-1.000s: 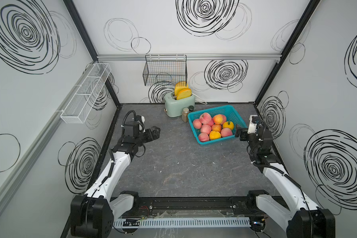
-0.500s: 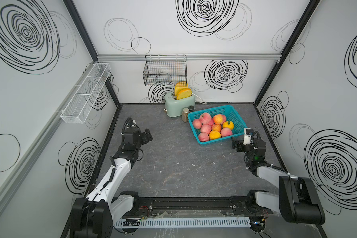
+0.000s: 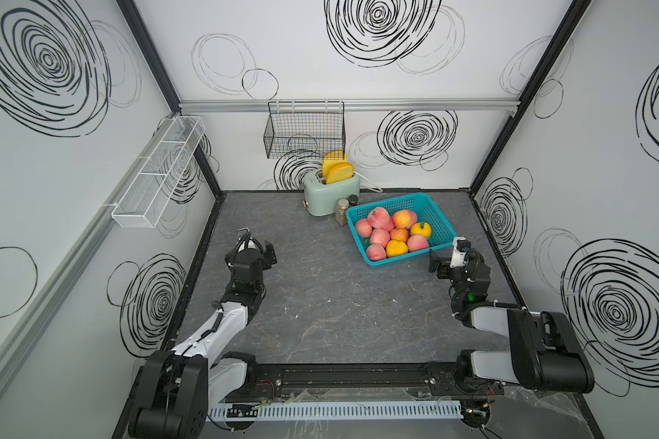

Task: Put the peaches into the basket
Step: Reset both arms

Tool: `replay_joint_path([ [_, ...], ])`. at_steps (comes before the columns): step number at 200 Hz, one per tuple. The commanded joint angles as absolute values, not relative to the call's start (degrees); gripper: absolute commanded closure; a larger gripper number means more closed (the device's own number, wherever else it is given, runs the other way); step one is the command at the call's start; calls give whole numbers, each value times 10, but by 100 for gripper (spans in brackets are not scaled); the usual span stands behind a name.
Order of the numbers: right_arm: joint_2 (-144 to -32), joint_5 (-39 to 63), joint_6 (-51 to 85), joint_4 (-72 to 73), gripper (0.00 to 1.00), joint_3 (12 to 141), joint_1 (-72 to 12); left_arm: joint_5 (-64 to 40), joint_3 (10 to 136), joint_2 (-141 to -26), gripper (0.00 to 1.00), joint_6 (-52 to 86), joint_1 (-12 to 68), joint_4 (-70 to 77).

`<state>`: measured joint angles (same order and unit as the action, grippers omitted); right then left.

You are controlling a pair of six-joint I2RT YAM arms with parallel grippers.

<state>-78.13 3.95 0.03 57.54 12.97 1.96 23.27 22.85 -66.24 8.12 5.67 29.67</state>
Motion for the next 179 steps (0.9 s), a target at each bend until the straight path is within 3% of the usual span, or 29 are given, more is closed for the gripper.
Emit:
replay_joint_path([
  [1,-820,16,12,694,1,114,18,262,196,-707,2,52,51,446],
  [47,-867,-2,-2,719,1,121,0,213,197,-793,2,84,17,539],
  [74,-867,-13,6,716,1,122,3,223,207,-825,2,44,50,563],
  [139,-868,-11,7,716,1,122,4,233,142,-817,2,6,84,683],
  [179,-870,-10,8,717,1,122,4,162,145,-820,2,2,67,674],
])
